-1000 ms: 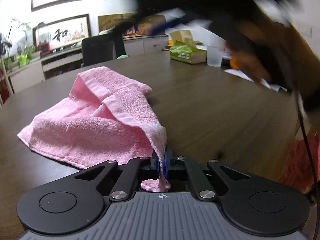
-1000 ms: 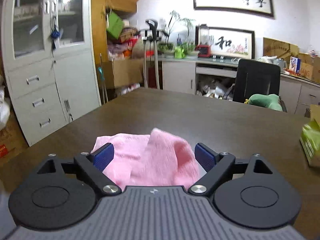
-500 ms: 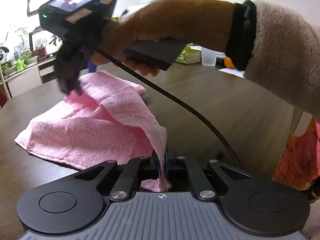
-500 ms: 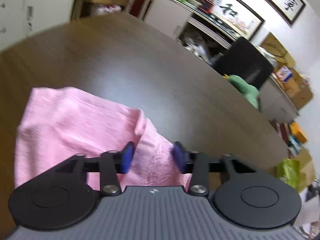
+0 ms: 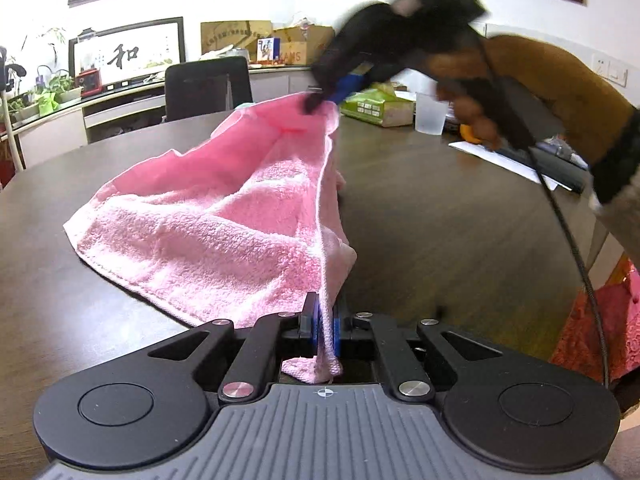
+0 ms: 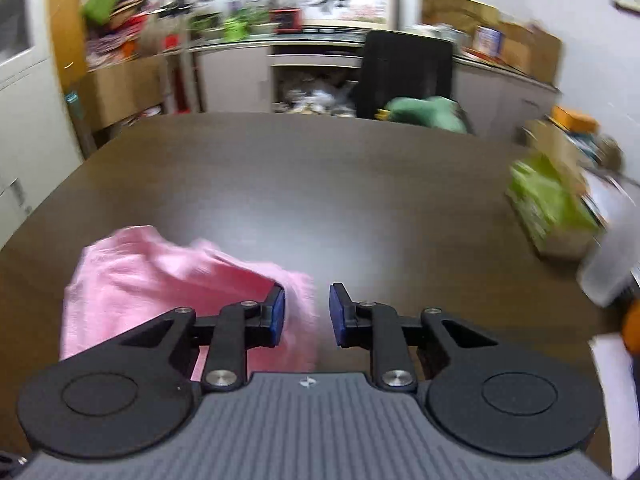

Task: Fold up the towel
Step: 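Grasp the towel edge with the right gripper while the left gripper regrasps another edge, then lift the towel with both grippers and lay it flat on the table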

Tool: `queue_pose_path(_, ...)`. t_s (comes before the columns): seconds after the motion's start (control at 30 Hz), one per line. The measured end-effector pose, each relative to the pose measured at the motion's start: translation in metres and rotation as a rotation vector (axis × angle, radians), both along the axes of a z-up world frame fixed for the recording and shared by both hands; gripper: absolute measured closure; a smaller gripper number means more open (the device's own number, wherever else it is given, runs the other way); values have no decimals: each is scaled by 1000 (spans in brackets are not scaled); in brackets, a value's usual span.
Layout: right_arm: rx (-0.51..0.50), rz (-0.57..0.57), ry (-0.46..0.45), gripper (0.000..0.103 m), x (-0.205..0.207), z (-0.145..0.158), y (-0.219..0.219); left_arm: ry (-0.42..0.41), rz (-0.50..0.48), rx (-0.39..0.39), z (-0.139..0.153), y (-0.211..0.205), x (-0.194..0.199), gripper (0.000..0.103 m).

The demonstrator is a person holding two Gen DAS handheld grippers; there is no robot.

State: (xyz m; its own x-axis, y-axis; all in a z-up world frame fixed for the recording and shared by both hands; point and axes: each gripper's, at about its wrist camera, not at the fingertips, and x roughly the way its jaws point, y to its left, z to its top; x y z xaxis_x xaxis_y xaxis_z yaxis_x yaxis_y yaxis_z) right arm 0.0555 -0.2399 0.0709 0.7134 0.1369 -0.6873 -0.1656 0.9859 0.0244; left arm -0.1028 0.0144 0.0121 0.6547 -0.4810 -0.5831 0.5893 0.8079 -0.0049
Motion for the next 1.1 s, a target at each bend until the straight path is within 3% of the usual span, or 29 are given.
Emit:
queue_pose_path(0.13, 2, -62, 82, 73, 6, -23, -31, -7, 5, 22, 1, -5, 0, 96)
queue_pose_path(0.27, 92, -3, 61, 69, 1, -29, -40, -14, 9, 41, 1, -10, 1, 95)
queue_pose_path(0.4, 113, 17, 32, 45, 12, -24, -36, -14, 12, 45, 0, -12, -1, 94)
queue_pose_path(0.53, 133, 55, 28, 45, 26, -23, -28, -9, 13, 37, 0, -11, -5, 94)
queue_pose_path(0.57, 147, 59, 41, 46, 33, -24, -26, -7, 15, 32, 0, -11, -5, 95)
queue_pose_path(0.6, 160, 62, 51, 56, 38, -22, -24, -5, 17, 28, 0, -11, -5, 95)
queue_pose_path(0.63, 170, 52, 53, 77, 40, -19, -24, 1, 22, 20, 0, -9, -4, 96)
queue_pose_path(0.7, 188, 22, 66, 96, 46, -18, -25, 14, 34, 0, 0, -6, -3, 96)
queue_pose_path(0.9, 269, 23, 21, 98, 31, -14, -40, 28, 106, -27, 3, 7, 11, 98)
queue_pose_path(1.1, 442, 30, -172, 99, -22, 17, -80, -15, 235, -195, 26, 42, 17, 98)
